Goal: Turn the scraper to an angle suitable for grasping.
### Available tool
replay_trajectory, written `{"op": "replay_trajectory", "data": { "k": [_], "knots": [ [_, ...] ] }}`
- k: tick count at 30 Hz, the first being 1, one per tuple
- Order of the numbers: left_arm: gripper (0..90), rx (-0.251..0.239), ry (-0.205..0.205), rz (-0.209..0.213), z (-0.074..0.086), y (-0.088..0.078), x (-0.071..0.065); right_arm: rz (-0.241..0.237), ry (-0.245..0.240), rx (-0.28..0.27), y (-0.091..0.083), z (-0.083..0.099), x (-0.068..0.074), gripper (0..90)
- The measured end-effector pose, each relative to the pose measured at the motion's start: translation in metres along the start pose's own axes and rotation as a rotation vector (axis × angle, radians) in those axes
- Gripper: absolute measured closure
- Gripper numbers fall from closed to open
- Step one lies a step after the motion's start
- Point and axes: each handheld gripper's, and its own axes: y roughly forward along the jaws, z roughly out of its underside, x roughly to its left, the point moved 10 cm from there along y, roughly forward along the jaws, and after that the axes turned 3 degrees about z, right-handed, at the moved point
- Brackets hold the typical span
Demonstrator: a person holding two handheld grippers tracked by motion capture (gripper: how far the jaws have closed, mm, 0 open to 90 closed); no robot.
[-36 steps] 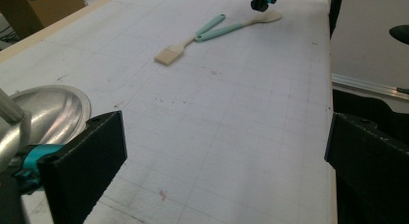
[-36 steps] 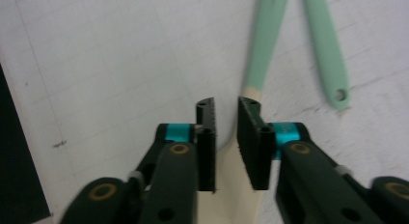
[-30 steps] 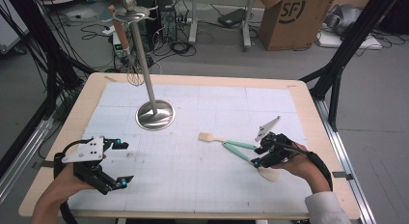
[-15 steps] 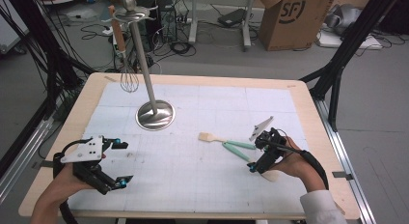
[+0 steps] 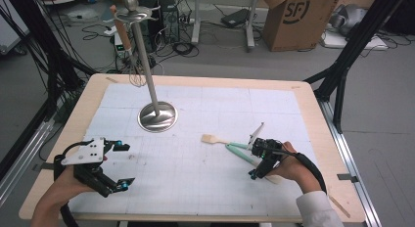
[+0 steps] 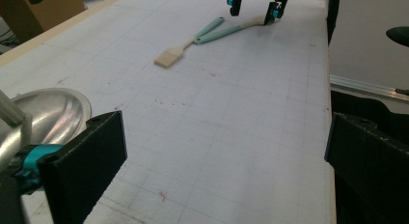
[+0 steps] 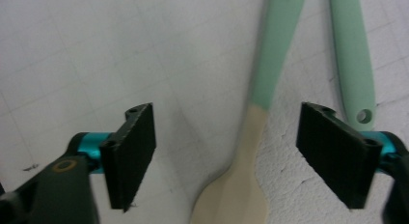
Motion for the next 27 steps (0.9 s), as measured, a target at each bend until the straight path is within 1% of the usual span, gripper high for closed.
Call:
{"op": "replay_trajectory", "data": {
  "k": [3,4,6,7,11,15,17,19,22,23,24,25,26,27],
  "knots": [
    [1.7,0.0,0.0,-0.001,-0.0001,-0.0002,0.0002,-0.009,0.006,0.02,0.0027,0.0006,0.0004,30.1],
    [1.7,0.0,0.001,-0.001,-0.0001,-0.0002,0.0001,-0.007,0.003,0.02,0.0035,0.0002,-0.0008,33.0],
    [1.7,-0.001,0.001,0.0,-0.0002,-0.0003,-0.0002,-0.011,0.014,0.024,0.004,0.0002,-0.0004,38.8],
    [1.7,-0.001,0.002,0.001,-0.0003,-0.0003,-0.0003,-0.003,0.01,0.024,0.0047,-0.0001,-0.0017,41.5],
    [1.7,-0.001,0.001,0.001,-0.0003,0.0,-0.0002,0.011,0.022,0.045,0.0062,0.0017,-0.0046,52.4],
    [1.7,-0.003,-0.001,-0.001,-0.0007,-0.0003,-0.0001,0.036,0.017,0.053,0.0064,0.0019,-0.0065,62.6],
    [1.7,-0.002,0.001,0.0,-0.0005,-0.0002,-0.0003,0.033,0.009,0.052,0.0066,0.0013,-0.0058,63.9],
    [1.7,-0.001,0.001,0.0,-0.0005,0.0002,-0.0004,0.035,0.014,0.061,0.0066,0.0013,-0.0059,65.0],
    [1.7,-0.003,-0.002,0.001,-0.0007,0.0005,-0.0013,0.03,0.012,0.071,0.0059,0.0011,-0.0056,72.5],
    [1.7,-0.002,0.0,0.002,-0.0006,0.0001,-0.001,0.031,0.006,0.073,0.0064,0.001,-0.0048,73.9],
    [1.7,-0.003,0.001,0.001,-0.0007,0.0001,-0.0007,0.03,-0.009,0.079,0.0065,0.0008,-0.0043,74.5],
    [1.7,-0.002,0.0,0.0,-0.0007,-0.0001,-0.0006,0.035,-0.008,0.086,0.0064,0.0004,-0.0031,74.7],
    [1.7,-0.002,0.0,-0.001,-0.0006,-0.0001,-0.0005,0.039,-0.024,0.094,0.0068,0.0,-0.0035,75.4],
    [1.7,-0.002,-0.001,0.0,-0.0007,-0.0002,-0.0009,0.044,-0.029,0.106,0.0069,-0.0004,-0.003,75.9]
  ]
}}
